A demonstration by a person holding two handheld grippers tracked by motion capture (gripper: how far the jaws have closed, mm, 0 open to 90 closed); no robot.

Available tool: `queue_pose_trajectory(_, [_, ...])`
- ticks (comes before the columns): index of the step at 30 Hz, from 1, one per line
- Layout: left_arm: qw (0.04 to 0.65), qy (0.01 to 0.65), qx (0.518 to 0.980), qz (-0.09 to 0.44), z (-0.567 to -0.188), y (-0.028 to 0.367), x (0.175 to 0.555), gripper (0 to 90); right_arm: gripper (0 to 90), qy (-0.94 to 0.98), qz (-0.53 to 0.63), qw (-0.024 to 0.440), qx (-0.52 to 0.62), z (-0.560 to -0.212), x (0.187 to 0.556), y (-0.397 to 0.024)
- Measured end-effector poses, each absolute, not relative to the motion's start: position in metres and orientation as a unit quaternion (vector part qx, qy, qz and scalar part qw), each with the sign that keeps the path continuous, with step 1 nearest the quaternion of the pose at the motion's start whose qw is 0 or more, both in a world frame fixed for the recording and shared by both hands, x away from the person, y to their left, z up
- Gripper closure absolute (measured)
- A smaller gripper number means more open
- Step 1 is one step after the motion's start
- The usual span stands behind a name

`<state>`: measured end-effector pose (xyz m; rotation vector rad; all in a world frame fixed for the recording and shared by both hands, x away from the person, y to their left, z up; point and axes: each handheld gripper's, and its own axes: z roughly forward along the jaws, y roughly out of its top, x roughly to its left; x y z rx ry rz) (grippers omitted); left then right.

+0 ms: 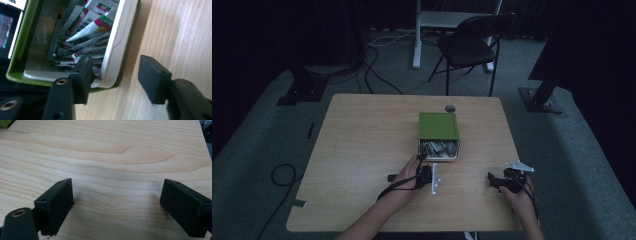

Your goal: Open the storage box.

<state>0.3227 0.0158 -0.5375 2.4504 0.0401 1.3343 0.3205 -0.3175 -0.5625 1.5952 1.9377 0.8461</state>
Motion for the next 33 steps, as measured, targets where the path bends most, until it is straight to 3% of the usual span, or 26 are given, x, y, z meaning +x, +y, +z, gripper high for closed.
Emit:
queue_pose_trajectory(13, [0.162,0.011,0.858,0.488,-0.544,0.01,0.331,61.2,11.1,0.71,0.31,0.244,0.584,-0.563,0.321,-0.317])
queue_pose_trajectory(33, [0.15,0.003,0.853,0.5,-0.551,0.006,0.343,64.2,11.1,0.71,0.31,0.244,0.583,-0.563,0.321,-0.318])
